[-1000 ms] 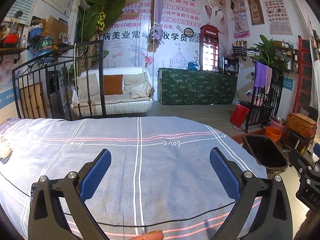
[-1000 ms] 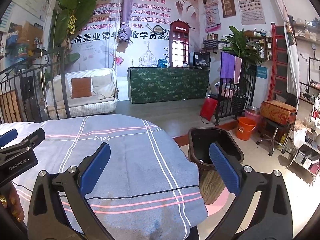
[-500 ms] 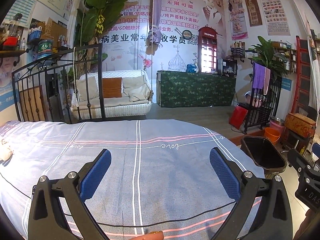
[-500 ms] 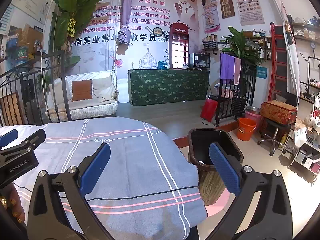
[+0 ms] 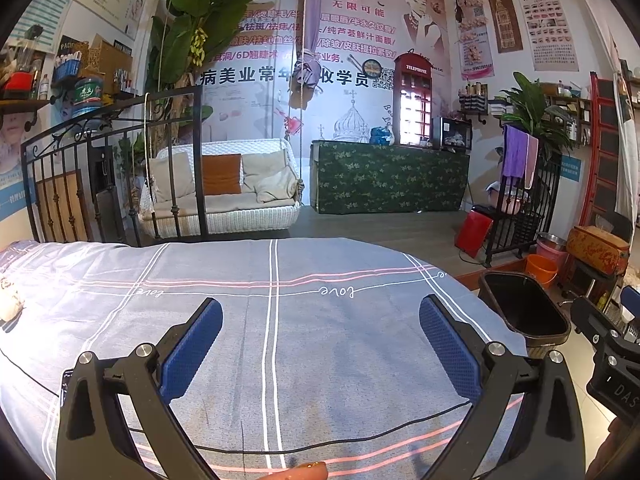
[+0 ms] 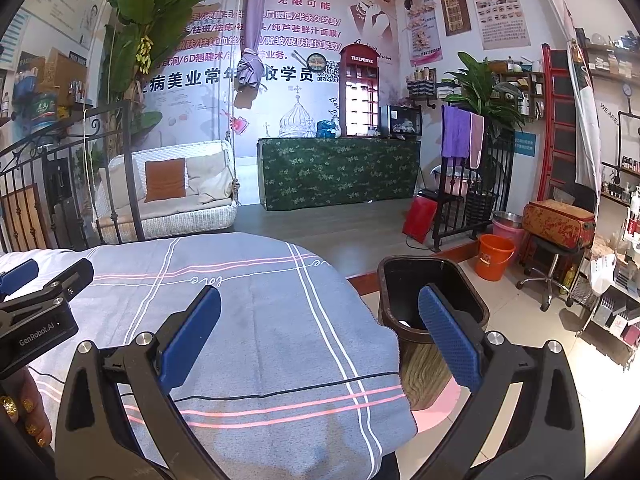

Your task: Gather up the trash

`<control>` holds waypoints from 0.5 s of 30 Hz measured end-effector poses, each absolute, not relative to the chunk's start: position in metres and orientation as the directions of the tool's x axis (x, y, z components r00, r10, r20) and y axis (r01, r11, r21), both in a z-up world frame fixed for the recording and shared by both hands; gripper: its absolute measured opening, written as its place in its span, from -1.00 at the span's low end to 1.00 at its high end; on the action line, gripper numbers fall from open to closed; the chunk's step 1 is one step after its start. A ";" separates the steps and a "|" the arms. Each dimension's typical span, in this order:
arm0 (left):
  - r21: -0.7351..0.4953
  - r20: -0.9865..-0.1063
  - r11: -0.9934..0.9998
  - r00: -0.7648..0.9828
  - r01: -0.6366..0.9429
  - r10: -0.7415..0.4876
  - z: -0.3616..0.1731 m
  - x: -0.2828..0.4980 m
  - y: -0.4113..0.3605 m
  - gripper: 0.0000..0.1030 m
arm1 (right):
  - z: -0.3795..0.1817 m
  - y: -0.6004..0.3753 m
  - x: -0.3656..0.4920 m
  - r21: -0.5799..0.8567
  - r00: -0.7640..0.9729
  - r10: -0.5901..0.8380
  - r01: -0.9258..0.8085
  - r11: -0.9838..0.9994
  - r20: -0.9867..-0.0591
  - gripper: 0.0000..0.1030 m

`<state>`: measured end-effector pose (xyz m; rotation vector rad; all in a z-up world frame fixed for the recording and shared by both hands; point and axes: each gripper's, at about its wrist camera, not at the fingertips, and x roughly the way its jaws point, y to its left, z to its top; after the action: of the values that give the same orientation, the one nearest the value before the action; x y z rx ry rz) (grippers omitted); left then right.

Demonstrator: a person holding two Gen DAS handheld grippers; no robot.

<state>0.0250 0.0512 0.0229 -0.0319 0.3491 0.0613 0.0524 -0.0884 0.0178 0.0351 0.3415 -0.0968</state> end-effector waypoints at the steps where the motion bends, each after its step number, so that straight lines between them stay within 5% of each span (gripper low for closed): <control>1: -0.019 -0.343 0.998 0.938 -0.065 0.055 0.023 0.025 0.051 0.89 | 0.018 -0.088 0.053 0.018 0.937 -0.088 0.100 0.995 -0.337 0.89; 15: -0.023 -0.351 0.998 0.935 -0.064 0.052 0.020 0.027 0.055 0.89 | 0.015 -0.088 0.053 0.021 0.934 -0.084 0.097 0.995 -0.347 0.89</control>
<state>0.0272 0.0546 0.0203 -0.0344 0.3582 0.0595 0.0533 -0.0876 0.0150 0.0383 0.3528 -0.0929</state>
